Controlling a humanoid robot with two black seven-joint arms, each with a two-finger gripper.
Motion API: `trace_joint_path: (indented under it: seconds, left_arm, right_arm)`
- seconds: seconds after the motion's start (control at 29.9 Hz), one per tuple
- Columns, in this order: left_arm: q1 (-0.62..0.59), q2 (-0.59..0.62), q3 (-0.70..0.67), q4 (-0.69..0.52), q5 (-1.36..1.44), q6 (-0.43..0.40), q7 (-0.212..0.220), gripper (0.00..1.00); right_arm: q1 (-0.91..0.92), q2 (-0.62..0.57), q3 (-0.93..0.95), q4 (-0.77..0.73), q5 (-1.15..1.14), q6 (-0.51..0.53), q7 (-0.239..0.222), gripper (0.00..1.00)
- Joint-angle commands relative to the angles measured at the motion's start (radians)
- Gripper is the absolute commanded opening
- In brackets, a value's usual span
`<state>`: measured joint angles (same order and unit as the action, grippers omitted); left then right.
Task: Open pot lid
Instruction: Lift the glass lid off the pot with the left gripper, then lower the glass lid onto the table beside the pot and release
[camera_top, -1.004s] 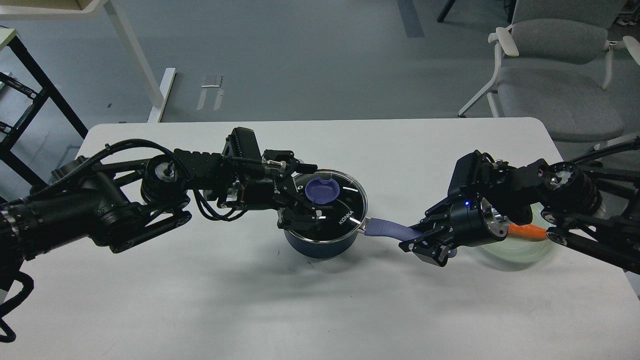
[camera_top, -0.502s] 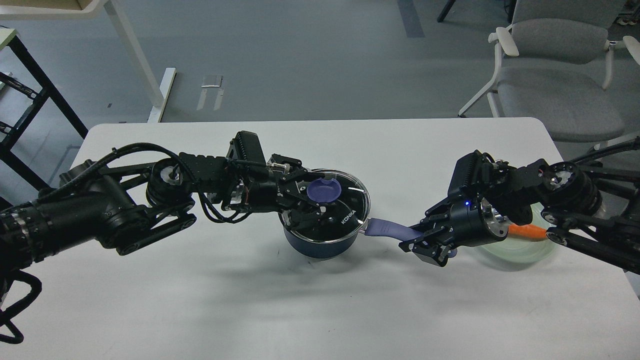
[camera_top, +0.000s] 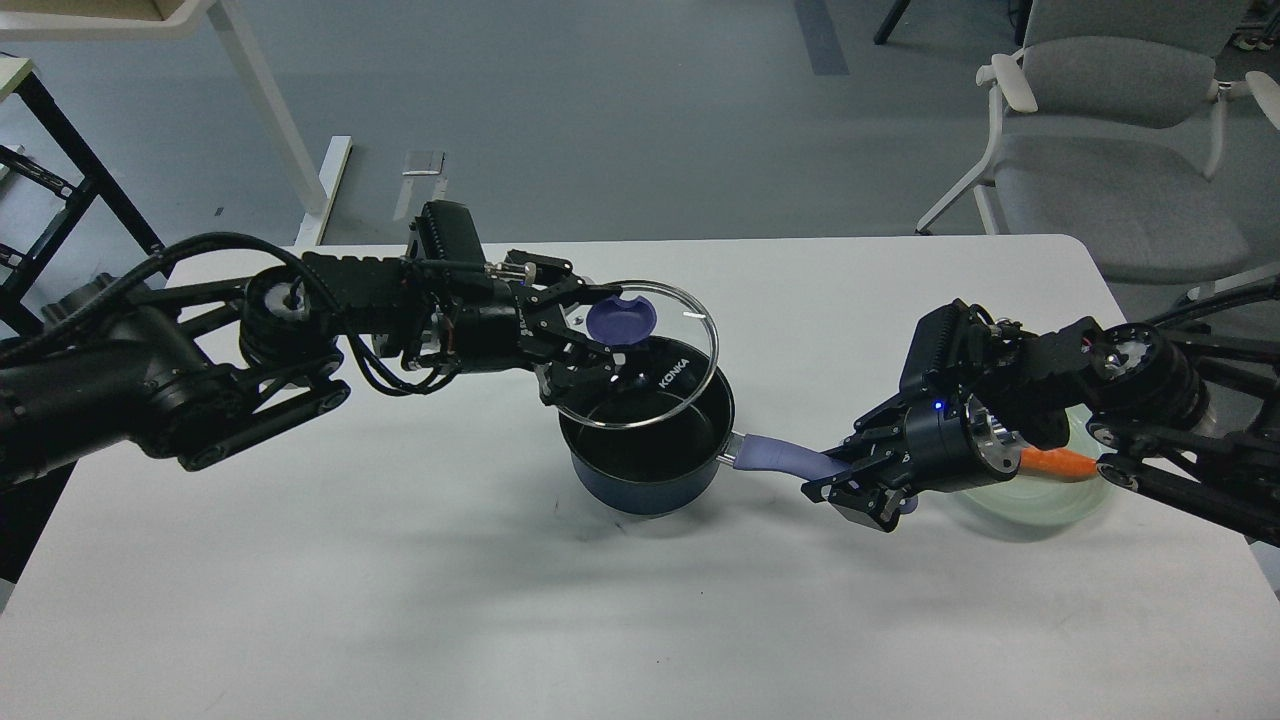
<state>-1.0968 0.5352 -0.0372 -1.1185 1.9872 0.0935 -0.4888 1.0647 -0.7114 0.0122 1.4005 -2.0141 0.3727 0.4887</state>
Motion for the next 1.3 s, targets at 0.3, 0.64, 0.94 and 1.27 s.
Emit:
trace_joint_path:
  seconds: [0.3,0.64,0.94,1.27]
  left_arm:
    - [0.032,0.374,0.21,0.002,-0.007,0.205,0.0,0.35]
    - [0.135,0.391,0.304,0.054,-0.062,0.288,0.0,0.37]
    - [0.196,0.331,0.293,0.143,-0.099,0.293,0.0,0.42]
    - [0.216,0.316,0.3,0.146,-0.139,0.304,0.0,0.58]
  right_arm:
    - [-0.002,0.0,0.0,0.0,0.0,0.0,0.0,0.31]
    - [-0.002,-0.002,-0.014,0.0,0.0,0.0,0.0,0.31]
    - [-0.002,-0.003,-0.015,0.0,0.0,-0.001,0.0,0.31]
    - [-0.002,-0.003,-0.014,0.0,0.0,0.0,0.0,0.31]
